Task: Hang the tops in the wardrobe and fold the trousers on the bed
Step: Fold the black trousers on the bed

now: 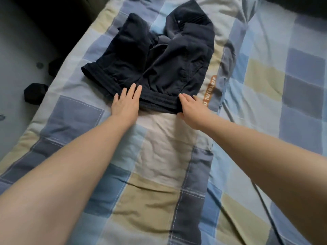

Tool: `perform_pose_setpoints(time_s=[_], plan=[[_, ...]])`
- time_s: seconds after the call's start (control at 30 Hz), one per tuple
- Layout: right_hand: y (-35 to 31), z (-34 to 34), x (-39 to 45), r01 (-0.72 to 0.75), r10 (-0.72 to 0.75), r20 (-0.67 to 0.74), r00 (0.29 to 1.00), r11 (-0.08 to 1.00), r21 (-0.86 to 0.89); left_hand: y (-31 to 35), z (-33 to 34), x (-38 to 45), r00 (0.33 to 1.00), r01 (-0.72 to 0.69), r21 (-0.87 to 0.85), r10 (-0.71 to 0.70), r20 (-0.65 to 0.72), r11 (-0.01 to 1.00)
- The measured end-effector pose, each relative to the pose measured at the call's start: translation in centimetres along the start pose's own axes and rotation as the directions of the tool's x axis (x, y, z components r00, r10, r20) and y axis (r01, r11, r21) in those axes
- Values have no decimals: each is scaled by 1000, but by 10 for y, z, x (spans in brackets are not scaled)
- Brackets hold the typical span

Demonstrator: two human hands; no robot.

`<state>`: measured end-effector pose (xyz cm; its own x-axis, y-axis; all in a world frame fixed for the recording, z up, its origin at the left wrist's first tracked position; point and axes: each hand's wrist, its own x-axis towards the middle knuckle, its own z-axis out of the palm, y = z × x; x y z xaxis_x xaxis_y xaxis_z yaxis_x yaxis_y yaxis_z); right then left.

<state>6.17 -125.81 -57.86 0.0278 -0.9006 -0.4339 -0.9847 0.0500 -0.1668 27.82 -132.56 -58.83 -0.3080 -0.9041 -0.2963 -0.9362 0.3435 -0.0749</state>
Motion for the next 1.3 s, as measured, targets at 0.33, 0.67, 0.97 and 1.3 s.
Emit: perform_pose_setpoints(time_s=[0.33,0.67,0.97,1.3], plan=[[2,24,-35,-25,21,-117,993,999,-35,18,13,-36,981,-180,110,187,-56,977],[-2,56,-223,-184,206,-59,977,947,263,45,8,-198,907,-364,30,347,240,931],[-59,-16,-393,-303,703,113,702,151,941,66,-74,-362,890,-293,-330,383,250,897],[-151,-156,-531,79,621,-37,783,-39,996,64,-194,-481,829,-225,-595,472,299,771]])
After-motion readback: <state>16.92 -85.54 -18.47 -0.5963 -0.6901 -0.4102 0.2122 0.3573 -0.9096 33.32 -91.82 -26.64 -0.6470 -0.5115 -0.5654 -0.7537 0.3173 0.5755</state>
